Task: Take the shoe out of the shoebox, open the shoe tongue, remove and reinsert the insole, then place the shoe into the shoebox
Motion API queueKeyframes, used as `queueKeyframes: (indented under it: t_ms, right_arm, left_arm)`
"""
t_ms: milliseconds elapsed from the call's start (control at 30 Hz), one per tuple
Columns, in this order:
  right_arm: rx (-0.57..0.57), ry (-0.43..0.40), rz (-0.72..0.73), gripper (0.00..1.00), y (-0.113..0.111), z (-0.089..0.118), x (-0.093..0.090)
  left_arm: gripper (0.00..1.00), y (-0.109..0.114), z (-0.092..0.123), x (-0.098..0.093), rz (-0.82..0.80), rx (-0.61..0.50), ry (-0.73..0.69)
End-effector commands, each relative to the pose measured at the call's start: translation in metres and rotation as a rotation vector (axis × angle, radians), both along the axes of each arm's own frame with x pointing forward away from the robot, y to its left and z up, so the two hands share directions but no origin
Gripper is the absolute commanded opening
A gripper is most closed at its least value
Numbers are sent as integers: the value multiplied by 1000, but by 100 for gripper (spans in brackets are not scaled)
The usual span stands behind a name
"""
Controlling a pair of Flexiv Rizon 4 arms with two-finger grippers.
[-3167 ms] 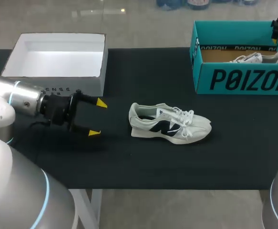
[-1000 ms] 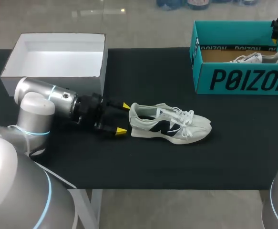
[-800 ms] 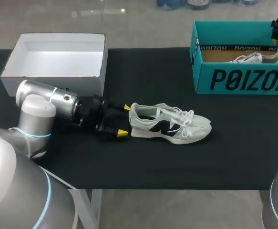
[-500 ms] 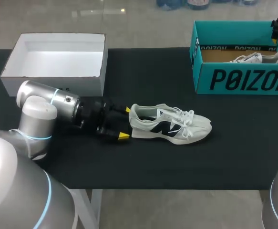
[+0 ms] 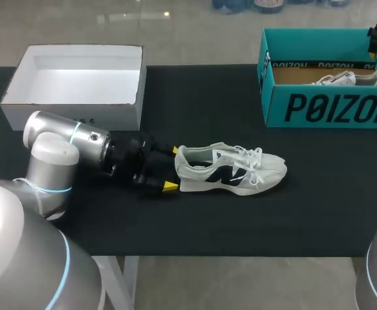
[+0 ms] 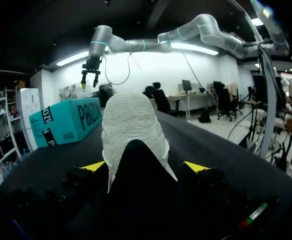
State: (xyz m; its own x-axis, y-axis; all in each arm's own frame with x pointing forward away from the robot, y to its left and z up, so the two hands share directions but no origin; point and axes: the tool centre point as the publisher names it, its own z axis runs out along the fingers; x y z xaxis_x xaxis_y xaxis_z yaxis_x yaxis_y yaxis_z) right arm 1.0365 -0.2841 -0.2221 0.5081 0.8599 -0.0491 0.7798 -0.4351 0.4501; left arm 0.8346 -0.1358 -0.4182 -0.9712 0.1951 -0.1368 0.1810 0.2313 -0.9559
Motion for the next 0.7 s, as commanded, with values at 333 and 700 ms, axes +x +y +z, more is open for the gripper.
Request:
queueKeyframes:
  t_ms: [333,700]
  right_arm:
    - [-1,-1,-2,100,0,0,0]
    - [-1,-1,-2,100,0,0,0]
  left_arm:
    - [100,-7,-11,11,76,-16,19]
    - [100,-9,-13,13,82,-25,46]
